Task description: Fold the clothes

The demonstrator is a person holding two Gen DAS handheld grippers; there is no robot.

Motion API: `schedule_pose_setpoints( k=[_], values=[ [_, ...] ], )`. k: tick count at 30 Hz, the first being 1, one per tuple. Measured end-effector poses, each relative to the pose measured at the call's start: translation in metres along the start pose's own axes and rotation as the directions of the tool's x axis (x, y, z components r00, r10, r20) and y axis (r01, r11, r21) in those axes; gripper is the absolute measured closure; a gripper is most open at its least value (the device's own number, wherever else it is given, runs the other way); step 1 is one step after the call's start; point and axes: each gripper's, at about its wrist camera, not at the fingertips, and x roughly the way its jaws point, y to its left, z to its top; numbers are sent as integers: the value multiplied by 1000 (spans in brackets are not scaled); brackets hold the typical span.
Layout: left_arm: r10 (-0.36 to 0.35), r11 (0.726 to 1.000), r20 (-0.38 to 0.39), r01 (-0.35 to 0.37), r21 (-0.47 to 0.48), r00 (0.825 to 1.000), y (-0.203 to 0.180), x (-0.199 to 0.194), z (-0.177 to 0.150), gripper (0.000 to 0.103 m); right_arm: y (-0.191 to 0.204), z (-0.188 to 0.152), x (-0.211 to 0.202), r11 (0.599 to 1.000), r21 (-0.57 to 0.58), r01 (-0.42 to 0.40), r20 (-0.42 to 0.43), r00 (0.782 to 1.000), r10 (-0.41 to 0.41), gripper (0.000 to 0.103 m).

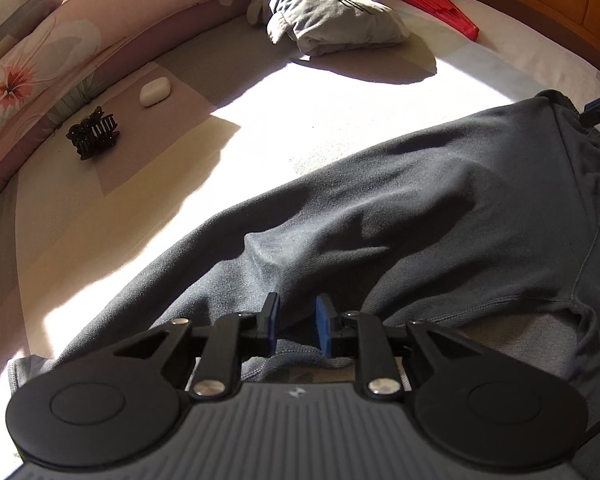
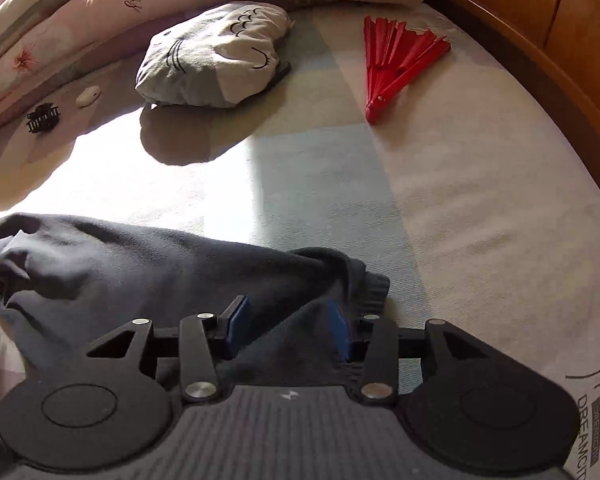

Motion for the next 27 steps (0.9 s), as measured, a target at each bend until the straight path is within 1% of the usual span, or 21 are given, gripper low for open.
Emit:
schedule_pose_setpoints(
  k=[3, 4, 6, 8, 10, 12, 13, 15, 17, 20, 21, 24, 27],
  values=[
    [-9, 1000, -11, 9, -16, 1000, -3, 4, 3, 82, 29, -31, 17, 993, -115, -15, -77, 997, 6, 50],
    [2, 1000, -18, -2, -6, 1000, -4, 3, 3, 82, 33, -41, 27, 989, -150, -3, -106, 994, -13, 50],
    [24, 1000, -32, -24, 7, 999, -2, 2, 2, 82, 28, -59, 28, 978, -210, 12, -65, 998, -26, 50],
    [43, 999, -46, -43, 10, 998, 2, 1, 0, 82, 14, -68, 20, 986, -159, 41, -73, 996, -53, 49],
    [49, 998, -51, -51, -36, 997, 9, 1, 0, 82, 2, -73, 10, 992, -117, 53, -109, 992, -66, 48],
    [49, 996, -39, -51, -77, 998, 10, 1, 4, 82, 3, -71, 2, 991, -114, 65, -130, 988, -80, 48],
    [48, 994, -32, -51, -97, 998, 11, 1, 6, 82, 8, -65, -1, 991, -121, 60, -104, 992, -73, 48],
    [47, 993, -19, -49, -109, 999, 6, 4, 12, 81, 18, -52, -7, 990, -136, 48, -48, 997, -55, 47],
    [34, 993, -7, -35, -111, 999, -3, 6, 19, 81, 30, -33, 2, 989, -144, 11, -7, 1000, -12, 42],
    [24, 996, -1, -24, -82, 1000, -19, 8, 29, 81, 51, -8, 27, 983, -182, -29, 42, 998, 38, 42],
    [23, 997, -1, -23, -71, 1000, -24, 8, 32, 80, 55, -3, 36, 981, -188, -45, 31, 998, 52, 42],
    [28, 999, -13, -29, -25, 1000, -36, 9, 42, 76, 54, -4, 61, 979, -177, -99, -59, 994, 90, 41],
    [44, 999, -21, -44, 8, 999, -44, 11, 56, 76, 27, -20, 48, 976, -170, -134, -80, 989, 122, 41]
  ],
)
